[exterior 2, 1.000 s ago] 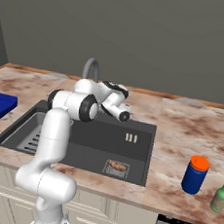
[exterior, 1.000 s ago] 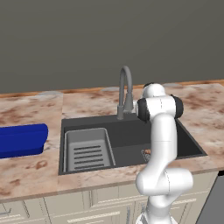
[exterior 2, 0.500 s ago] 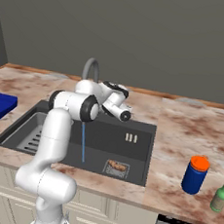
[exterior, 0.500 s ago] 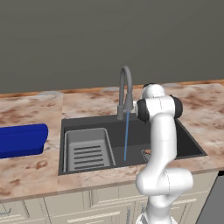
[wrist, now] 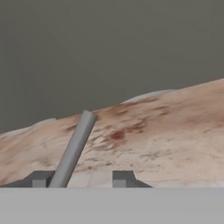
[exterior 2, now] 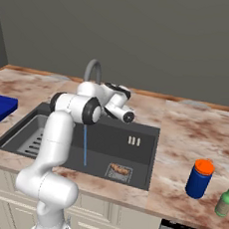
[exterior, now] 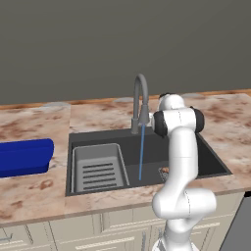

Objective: Pick up all produce items and place them in the sink. Turn on the sink faucet to wash them. Then turn the sink off and put them in the tray.

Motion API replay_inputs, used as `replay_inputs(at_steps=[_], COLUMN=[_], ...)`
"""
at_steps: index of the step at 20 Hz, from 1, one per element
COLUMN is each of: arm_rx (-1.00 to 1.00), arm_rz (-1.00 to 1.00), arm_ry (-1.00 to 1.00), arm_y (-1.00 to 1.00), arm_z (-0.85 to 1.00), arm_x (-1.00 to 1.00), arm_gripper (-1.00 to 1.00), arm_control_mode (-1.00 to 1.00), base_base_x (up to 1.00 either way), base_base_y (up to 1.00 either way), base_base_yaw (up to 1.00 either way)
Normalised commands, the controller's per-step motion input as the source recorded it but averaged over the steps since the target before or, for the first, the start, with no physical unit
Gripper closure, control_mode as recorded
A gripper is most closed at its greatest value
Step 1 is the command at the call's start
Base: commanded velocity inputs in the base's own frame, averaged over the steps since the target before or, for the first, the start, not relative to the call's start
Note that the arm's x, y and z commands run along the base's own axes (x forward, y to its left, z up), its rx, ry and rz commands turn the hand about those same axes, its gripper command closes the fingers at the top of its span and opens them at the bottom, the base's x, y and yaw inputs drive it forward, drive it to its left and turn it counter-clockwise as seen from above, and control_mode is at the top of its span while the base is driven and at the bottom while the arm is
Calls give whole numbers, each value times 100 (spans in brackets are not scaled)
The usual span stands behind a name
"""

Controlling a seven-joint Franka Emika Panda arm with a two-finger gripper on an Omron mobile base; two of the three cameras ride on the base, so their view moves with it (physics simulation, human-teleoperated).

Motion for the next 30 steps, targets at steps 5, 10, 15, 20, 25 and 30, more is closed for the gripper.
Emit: replay_inputs(at_steps=[5,10,15,20,25,30], arm_rx=[0,0,0,0,0,-3], arm_rz=[13,17,15,10,4,5], arm_ry=[-7,-9,-5,0,0,0], arm_y=[0,0,11,29,39,52], arm_z=[0,4,14,20,27,37], arm_x=[2,3,5,12,14,12], arm_gripper=[100,100,100,100,100,100], arm_control_mode=[-100,-100,-100,-100,-100,-100], base_base_x=[0,0,0,0,0,0], base_base_y=[0,0,0,0,0,0], base_base_yaw=[0,0,0,0,0,0])
